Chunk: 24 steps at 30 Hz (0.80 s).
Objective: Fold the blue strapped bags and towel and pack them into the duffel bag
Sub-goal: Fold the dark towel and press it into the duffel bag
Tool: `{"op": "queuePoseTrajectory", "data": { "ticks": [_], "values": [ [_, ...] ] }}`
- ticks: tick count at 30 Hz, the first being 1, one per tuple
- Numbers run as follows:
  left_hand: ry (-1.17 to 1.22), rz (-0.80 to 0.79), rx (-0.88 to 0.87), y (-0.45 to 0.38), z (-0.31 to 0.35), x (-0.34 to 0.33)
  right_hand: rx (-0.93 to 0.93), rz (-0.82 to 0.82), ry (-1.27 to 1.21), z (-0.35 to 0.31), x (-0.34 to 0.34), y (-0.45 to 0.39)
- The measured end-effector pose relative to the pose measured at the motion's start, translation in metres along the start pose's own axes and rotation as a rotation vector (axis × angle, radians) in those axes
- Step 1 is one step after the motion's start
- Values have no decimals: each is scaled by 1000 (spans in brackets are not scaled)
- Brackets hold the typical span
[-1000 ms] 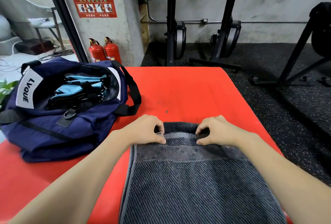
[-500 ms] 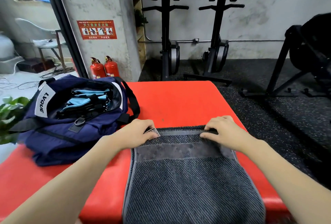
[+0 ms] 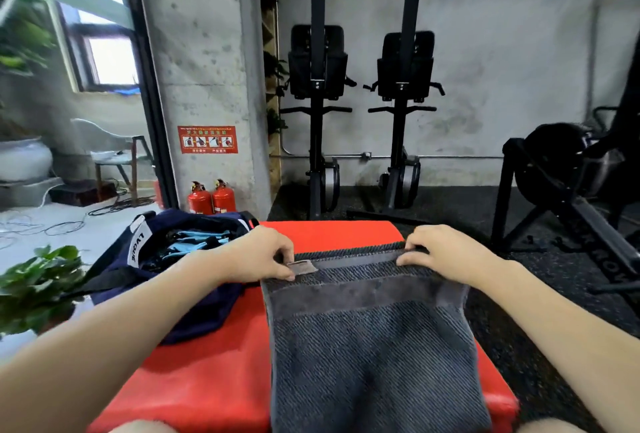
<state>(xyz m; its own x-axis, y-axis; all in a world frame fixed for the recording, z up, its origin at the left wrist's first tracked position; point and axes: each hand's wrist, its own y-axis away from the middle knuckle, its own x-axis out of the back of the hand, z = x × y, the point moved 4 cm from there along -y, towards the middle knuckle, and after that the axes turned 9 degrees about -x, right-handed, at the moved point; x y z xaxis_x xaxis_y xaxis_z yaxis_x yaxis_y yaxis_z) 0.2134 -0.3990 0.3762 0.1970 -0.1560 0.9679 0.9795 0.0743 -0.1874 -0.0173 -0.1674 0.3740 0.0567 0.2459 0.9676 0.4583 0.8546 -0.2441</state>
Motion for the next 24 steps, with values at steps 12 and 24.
{"op": "queuePoseTrajectory", "data": {
  "ticks": [12,24],
  "values": [
    [-27,190,100,27,44,138,-55,98,-171,0,99,43],
    [-56,375,132,46,67,221,-185,119,-334,-13,200,44]
  ]
}}
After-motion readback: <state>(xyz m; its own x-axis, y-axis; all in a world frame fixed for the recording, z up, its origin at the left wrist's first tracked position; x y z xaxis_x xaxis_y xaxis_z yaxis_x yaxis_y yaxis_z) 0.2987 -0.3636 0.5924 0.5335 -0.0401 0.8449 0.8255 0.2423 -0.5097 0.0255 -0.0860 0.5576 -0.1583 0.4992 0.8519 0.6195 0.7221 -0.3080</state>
